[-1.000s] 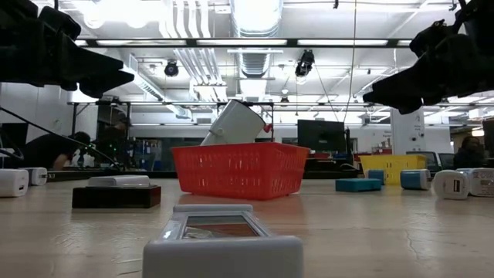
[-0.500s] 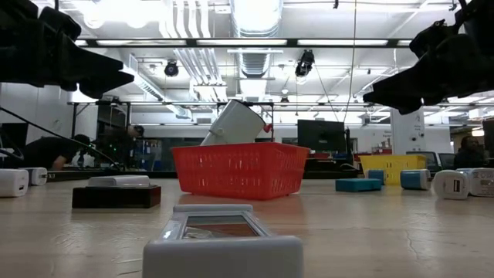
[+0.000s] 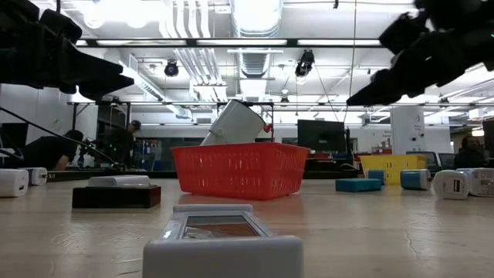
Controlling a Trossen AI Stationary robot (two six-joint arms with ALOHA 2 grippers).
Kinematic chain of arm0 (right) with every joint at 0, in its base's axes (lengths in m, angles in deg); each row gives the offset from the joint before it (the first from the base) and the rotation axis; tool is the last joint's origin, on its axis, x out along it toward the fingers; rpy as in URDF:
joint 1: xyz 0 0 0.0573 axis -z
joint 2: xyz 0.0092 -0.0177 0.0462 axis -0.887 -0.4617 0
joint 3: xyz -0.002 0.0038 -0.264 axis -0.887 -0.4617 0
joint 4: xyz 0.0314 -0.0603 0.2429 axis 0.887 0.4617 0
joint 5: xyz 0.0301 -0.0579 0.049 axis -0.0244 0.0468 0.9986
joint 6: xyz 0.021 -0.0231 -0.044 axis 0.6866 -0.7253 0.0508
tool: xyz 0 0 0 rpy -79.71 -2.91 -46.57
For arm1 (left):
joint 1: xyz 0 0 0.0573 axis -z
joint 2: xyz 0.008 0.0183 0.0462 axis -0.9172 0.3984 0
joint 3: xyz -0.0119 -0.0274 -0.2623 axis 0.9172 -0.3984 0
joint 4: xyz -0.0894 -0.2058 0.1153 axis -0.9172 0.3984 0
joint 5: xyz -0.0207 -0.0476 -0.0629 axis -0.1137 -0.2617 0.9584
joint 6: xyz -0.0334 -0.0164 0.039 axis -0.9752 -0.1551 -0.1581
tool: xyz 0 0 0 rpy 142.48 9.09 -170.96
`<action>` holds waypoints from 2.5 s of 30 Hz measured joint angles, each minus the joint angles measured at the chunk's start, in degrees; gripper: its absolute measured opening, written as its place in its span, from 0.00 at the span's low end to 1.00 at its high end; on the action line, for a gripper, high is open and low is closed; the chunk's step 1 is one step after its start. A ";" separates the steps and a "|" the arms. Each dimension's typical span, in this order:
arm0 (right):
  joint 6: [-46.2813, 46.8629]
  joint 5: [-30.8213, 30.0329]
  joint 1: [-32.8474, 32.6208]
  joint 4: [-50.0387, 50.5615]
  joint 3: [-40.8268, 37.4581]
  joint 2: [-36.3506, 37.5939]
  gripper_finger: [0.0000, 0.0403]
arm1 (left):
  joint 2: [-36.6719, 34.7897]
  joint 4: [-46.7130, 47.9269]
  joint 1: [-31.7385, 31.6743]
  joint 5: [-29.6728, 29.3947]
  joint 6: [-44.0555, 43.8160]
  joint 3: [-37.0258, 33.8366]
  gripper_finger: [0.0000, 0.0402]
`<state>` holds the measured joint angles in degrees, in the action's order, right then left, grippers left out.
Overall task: Pick & Place Office items
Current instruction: Put the light blue digital clock into the red basket
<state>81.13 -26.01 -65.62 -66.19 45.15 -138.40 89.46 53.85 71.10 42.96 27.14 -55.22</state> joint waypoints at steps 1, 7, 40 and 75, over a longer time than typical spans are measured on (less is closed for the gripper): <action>-0.18 0.25 0.00 1.78 1.62 -1.84 0.64 | 0.00 -0.01 0.01 0.02 -0.13 -0.02 0.75; -1.10 3.76 0.02 11.11 10.79 -13.85 0.64 | 0.00 -0.02 0.00 0.02 -0.14 -0.02 0.75; -7.16 5.65 1.07 36.68 26.30 -35.39 0.64 | 0.20 0.31 0.02 -0.07 -0.56 -0.02 0.75; -13.42 8.35 3.96 33.66 28.21 -43.25 0.64 | 0.20 0.33 0.00 -0.31 -0.43 -0.02 0.75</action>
<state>67.71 -17.66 -61.66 -32.53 73.36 -181.65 89.65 54.19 71.10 42.65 26.71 -55.24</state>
